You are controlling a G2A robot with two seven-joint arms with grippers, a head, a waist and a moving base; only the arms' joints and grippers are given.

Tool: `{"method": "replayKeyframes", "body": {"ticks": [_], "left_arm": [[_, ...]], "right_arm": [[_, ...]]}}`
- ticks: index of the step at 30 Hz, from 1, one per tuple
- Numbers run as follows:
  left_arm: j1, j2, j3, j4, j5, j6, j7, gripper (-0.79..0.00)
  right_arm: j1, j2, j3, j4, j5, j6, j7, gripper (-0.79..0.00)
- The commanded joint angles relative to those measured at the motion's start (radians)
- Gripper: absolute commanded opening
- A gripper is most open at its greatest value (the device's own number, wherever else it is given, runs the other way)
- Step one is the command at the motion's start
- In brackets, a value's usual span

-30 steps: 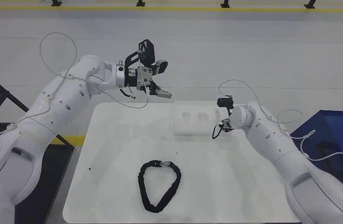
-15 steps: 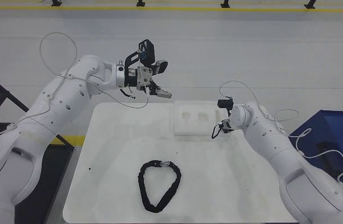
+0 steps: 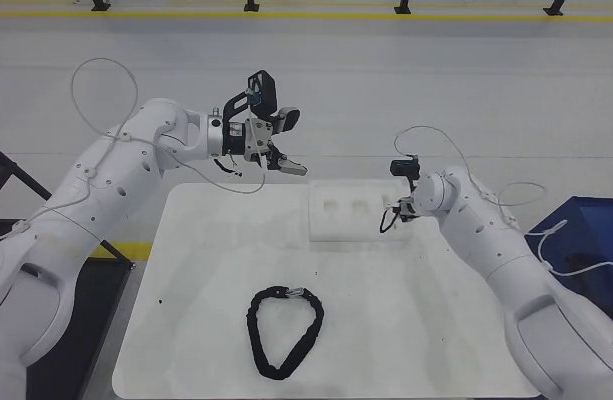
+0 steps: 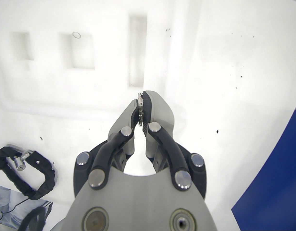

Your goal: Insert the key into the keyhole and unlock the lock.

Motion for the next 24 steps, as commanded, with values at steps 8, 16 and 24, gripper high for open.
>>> {"method": "replayKeyframes", "body": {"ticks": [8,16,24], "left_arm": [[0.000,0.000,0.000,0.000,0.000,0.000,0.000,0.000],[0.000,0.000,0.000,0.000,0.000,0.000,0.000,0.000],[0.000,0.000,0.000,0.000,0.000,0.000,0.000,0.000]], "right_arm": [[-0.122,0.100,0.173,-0.304,0.018,-0.055,0.065,-0.785],[-0.366,0.193,0.423,-0.695,0.105,-0.080,0.111,-0.785],[-0.550,0.237,0.619,-0.891,0.250,-0.125,0.116,-0.785]]}}
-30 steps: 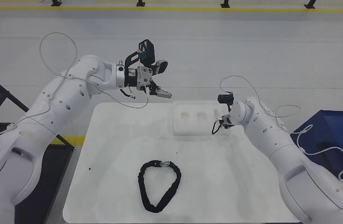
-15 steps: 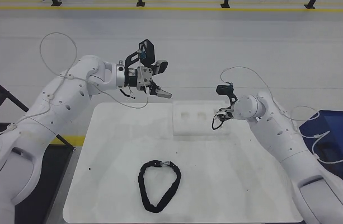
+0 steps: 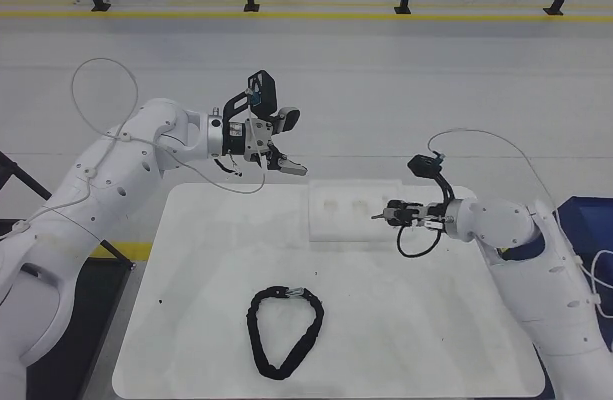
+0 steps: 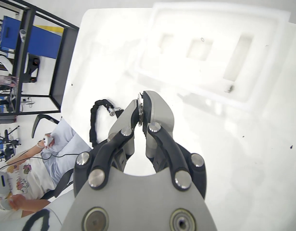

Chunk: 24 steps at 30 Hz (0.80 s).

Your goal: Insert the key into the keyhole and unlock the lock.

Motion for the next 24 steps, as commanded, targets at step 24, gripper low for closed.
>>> {"method": "replayKeyframes", "body": {"ticks": [24], "left_arm": [[0.000,0.000,0.000,0.000,0.000,0.000,0.000,0.000]], "right_arm": [[-0.098,0.017,0.133,-0.033,0.188,-0.014,-0.070,-0.785]]}}
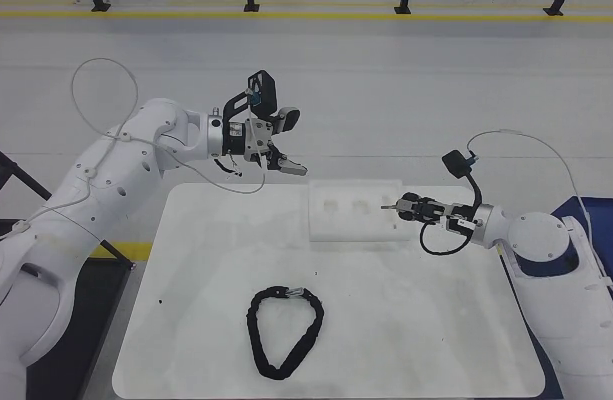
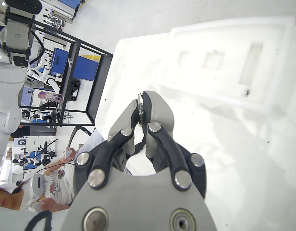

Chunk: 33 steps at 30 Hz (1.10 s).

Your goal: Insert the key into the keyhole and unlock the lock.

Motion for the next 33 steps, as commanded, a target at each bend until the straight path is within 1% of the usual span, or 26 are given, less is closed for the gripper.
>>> {"method": "replayKeyframes", "body": {"ticks": [1,6,8,10,12,13,16,17,19,20,23,27,32,33], "left_arm": [[0.000,0.000,0.000,0.000,0.000,0.000,0.000,0.000],[0.000,0.000,0.000,0.000,0.000,0.000,0.000,0.000],[0.010,0.001,-0.007,-0.011,0.010,0.030,-0.005,0.000],[0.038,0.005,-0.016,-0.016,0.012,0.034,-0.005,0.000],[0.072,0.009,-0.012,-0.015,0.076,0.066,-0.032,0.000],[0.088,0.010,-0.012,-0.017,0.079,0.061,-0.024,0.000],[0.145,0.019,-0.012,-0.019,0.157,0.050,0.004,0.000],[0.178,0.023,-0.013,-0.010,0.180,0.038,0.031,0.000],[0.208,0.027,-0.014,-0.002,0.221,0.034,0.050,0.000],[0.236,0.029,-0.015,0.010,0.238,0.028,0.074,0.000],[0.275,0.028,-0.008,0.025,0.274,0.000,0.083,0.000],[0.307,0.025,0.036,0.002,0.327,0.000,0.065,0.000],[0.296,0.028,0.131,-0.051,0.355,0.000,0.030,0.000],[0.301,0.029,0.131,-0.058,0.362,0.000,0.014,0.000]], "right_arm": [[0.000,0.000,0.000,0.000,0.000,0.000,0.000,-0.785],[0.000,0.000,0.000,0.000,0.000,0.000,0.000,-0.785],[0.000,0.000,0.000,0.000,0.000,0.000,0.000,-0.785],[0.000,0.000,0.000,0.000,0.000,0.000,0.000,-0.785],[0.000,0.000,0.000,0.000,0.000,0.000,0.000,-0.785],[0.000,0.000,0.000,0.000,0.000,0.000,0.000,-0.785],[0.000,0.000,0.000,0.000,0.000,0.000,0.000,-0.785],[0.000,0.000,0.000,0.000,0.000,0.000,0.000,-0.785],[0.000,0.000,0.000,0.000,0.000,0.000,0.000,-0.785],[0.000,0.000,0.000,0.000,0.000,0.000,0.000,-0.785],[0.000,0.000,0.000,0.000,0.000,0.000,0.000,-0.785],[0.000,0.000,0.000,0.000,0.000,0.000,0.000,-0.785],[0.000,0.000,0.000,0.000,0.000,0.000,0.000,-0.785],[0.000,0.000,0.000,0.000,0.000,0.000,0.000,-0.785]]}}
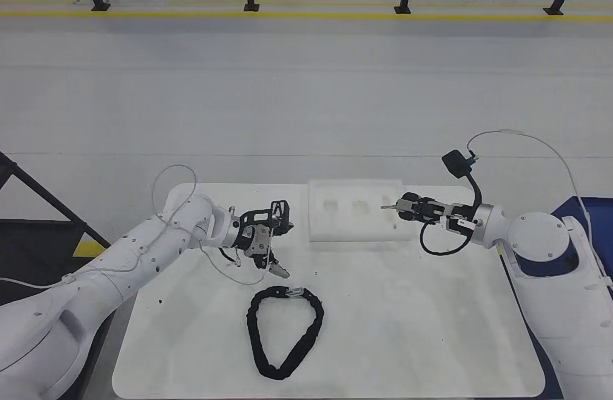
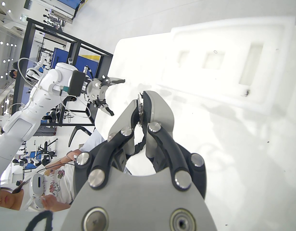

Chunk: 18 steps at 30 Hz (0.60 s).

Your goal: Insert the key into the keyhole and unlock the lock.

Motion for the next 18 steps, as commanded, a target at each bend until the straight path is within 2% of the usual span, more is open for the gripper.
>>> {"method": "replayKeyframes", "body": {"ticks": [1,5,18], "left_arm": [[0.008,0.002,0.001,-0.015,0.009,0.000,-0.030,0.000],[0.018,0.005,0.001,-0.044,0.001,0.000,-0.098,0.000],[0.018,0.005,0.001,-0.046,-0.002,0.000,-0.102,0.000]], "right_arm": [[0.000,0.000,0.000,0.000,0.000,0.000,0.000,-0.785],[0.000,0.000,0.000,0.000,0.000,0.000,0.000,-0.785],[0.000,0.000,0.000,0.000,0.000,0.000,0.000,-0.785]]}}
